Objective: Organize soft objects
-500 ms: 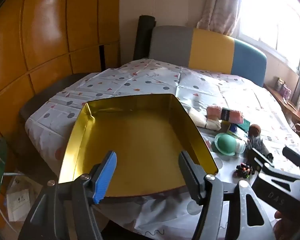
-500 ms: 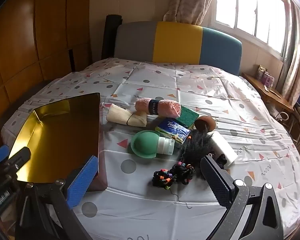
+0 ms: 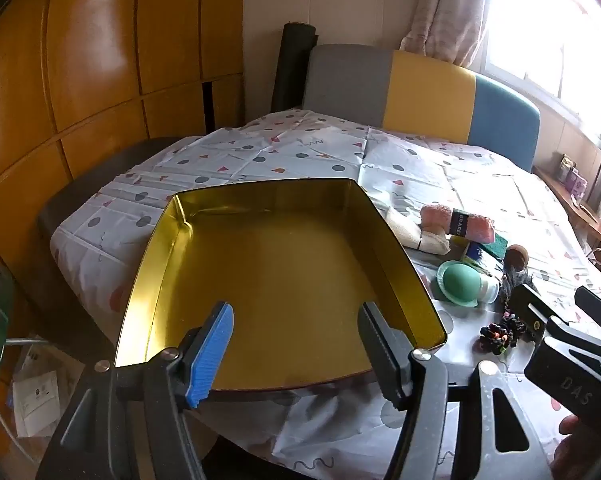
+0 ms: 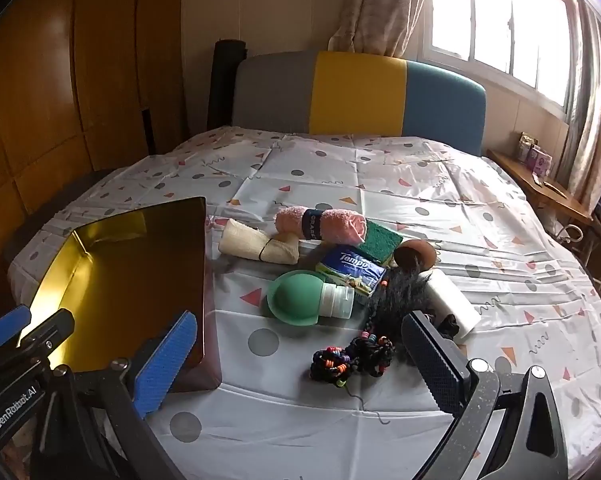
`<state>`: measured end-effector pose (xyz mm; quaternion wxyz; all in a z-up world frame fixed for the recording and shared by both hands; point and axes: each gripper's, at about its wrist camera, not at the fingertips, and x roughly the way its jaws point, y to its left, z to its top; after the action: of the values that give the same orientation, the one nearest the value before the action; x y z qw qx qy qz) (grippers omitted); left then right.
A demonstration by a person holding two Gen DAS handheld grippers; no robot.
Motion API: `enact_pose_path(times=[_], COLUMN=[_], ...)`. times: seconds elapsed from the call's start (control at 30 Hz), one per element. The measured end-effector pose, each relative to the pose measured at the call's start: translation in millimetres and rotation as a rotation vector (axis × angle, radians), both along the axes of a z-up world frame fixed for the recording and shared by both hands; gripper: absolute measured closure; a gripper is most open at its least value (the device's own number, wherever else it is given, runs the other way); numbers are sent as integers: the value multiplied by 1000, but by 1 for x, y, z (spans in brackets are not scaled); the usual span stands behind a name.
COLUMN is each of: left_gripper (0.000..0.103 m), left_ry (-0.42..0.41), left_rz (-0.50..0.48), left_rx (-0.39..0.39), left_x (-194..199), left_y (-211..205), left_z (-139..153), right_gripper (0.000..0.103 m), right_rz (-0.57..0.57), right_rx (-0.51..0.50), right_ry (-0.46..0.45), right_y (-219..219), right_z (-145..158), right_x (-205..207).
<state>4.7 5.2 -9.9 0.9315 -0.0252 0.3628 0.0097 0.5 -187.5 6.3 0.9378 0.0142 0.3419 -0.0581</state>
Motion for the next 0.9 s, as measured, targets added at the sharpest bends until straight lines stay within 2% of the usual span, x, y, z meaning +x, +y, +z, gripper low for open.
enact_pose_path(times=[0.9], left_gripper=[37], left_ry=[-16], left_rz=[1], left_rx=[6], left_x=[-7], left_y=[-1], left_z=[6], right_gripper=[0], right_rz=[1], right_rx=[0], right_ry=[-64], right_y=[-6], right_z=[13], right_x=[-15])
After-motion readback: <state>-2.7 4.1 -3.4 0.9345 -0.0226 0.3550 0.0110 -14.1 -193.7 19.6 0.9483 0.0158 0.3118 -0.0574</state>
